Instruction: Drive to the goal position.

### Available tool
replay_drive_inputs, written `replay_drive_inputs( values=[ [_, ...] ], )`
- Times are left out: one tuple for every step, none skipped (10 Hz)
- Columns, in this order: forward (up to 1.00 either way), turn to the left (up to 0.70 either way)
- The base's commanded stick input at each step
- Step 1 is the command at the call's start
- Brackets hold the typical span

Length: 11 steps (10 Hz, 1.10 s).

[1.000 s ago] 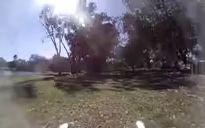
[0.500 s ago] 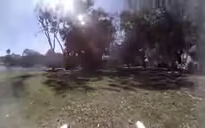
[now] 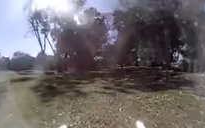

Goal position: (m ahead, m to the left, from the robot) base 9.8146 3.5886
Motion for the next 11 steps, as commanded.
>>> replay_drive_inputs(
  values=[
    [0.70, 0.05],
    [0.70, 0.00],
    [0.70, 0.00],
    [0.70, 0.00],
    [0.70, 0.00],
    [0.70, 0.00],
    [0.70, 0.00],
    [0.70, 0.00],
    [0.70, 0.00],
    [0.70, 0.00],
    [0.70, 0.00]
  ],
)
